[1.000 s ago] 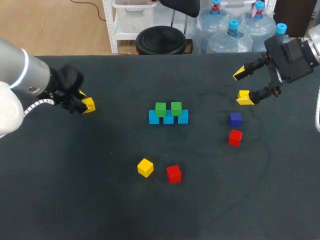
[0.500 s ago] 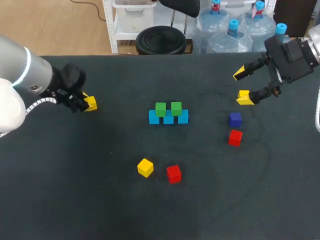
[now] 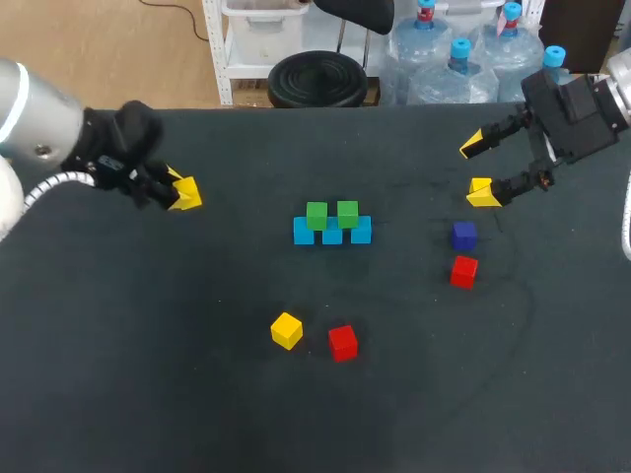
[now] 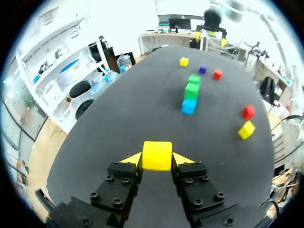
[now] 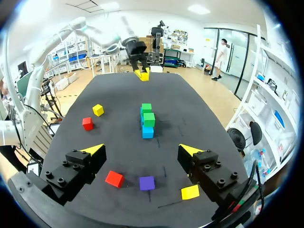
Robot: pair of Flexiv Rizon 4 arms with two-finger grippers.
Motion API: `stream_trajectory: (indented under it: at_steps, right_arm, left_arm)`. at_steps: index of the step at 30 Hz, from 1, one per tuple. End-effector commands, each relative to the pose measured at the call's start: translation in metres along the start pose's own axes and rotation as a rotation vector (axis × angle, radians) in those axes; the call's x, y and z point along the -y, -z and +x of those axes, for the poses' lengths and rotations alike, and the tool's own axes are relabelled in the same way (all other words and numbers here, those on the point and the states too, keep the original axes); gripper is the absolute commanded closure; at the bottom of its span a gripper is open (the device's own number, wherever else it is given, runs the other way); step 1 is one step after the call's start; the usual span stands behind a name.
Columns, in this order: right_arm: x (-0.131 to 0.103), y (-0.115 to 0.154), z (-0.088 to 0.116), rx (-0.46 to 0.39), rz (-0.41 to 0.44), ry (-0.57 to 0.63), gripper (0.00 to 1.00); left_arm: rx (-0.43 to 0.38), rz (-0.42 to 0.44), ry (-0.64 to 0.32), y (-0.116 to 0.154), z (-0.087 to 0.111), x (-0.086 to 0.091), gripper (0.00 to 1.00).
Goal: Place the blue cubes, place green cubes on the blue cubes, place the yellow cubes on the green cubes, then place the red cubes on the yellow cubes, and place purple cube on the red cubes.
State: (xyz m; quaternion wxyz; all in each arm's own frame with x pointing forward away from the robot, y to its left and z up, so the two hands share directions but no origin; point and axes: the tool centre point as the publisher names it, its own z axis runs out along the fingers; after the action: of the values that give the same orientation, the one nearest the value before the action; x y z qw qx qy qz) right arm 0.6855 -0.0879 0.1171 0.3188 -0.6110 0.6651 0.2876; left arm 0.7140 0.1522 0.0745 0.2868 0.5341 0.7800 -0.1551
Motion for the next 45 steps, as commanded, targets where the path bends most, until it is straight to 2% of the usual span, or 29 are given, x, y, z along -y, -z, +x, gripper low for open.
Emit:
stream_trajectory:
  at_steps: [1, 6, 11, 16, 21, 37, 45]
  right_arm:
    - [0.0, -0.001, 0.0, 0.002, 0.0, 0.001, 0.0]
    - [0.0, -0.001, 0.0, 0.002, 0.0, 0.001, 0.0]
    - [0.0, -0.001, 0.0, 0.002, 0.0, 0.001, 0.0]
    - [0.0, -0.001, 0.0, 0.002, 0.0, 0.001, 0.0]
    - [0.0, -0.001, 0.0, 0.002, 0.0, 0.001, 0.0]
    - [0.0, -0.001, 0.0, 0.002, 0.0, 0.001, 0.0]
    - [0.0, -0.001, 0.0, 0.002, 0.0, 0.001, 0.0]
  left_arm:
    - [0.044, 0.062, -0.016, 0.04, -0.015, 0.011, 1.0]
    - [0.046, 0.09, -0.074, 0.048, -0.041, 0.023, 1.0]
    - [0.056, 0.107, -0.122, 0.046, -0.066, 0.027, 1.0]
    - [-0.008, 0.117, -0.202, 0.028, -0.094, 0.037, 1.0]
    - [-0.026, 0.143, -0.244, 0.008, -0.114, 0.05, 1.0]
    - [-0.021, 0.201, -0.282, -0.046, -0.148, 0.07, 1.0]
    - [0.001, 0.206, -0.29, -0.067, -0.154, 0.077, 1.0]
